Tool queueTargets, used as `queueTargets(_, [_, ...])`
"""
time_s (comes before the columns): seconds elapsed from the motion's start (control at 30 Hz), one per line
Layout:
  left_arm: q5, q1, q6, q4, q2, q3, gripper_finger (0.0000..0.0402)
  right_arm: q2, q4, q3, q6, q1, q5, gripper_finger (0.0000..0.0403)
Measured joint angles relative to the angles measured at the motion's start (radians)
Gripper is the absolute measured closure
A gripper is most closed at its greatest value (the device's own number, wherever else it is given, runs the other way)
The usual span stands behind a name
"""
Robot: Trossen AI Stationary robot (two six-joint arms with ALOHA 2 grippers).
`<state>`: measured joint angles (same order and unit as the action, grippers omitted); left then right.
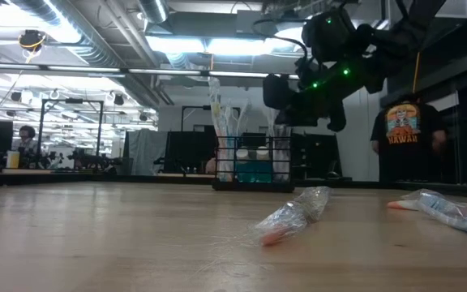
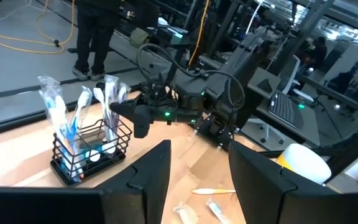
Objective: Pick & Place toothbrushing station
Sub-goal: Put the violet toothbrush into the right section of the mesh organizer
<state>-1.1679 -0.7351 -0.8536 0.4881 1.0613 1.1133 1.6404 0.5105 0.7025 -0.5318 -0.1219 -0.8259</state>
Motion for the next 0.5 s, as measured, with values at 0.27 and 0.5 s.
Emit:
queueTargets(0.27, [-0.017, -0.026, 0.002, -0.009, 0.000, 0.000, 0.0245, -0.006, 0.030, 0.000, -0.041, -0.014, 0.016, 0.0194])
queueTargets(0.5, [-0.058, -0.063, 0.003, -0.010, 0.000, 0.000, 0.0245, -0.051, 0.032, 0.000, -0.068, -0.013, 0.082, 0.0137])
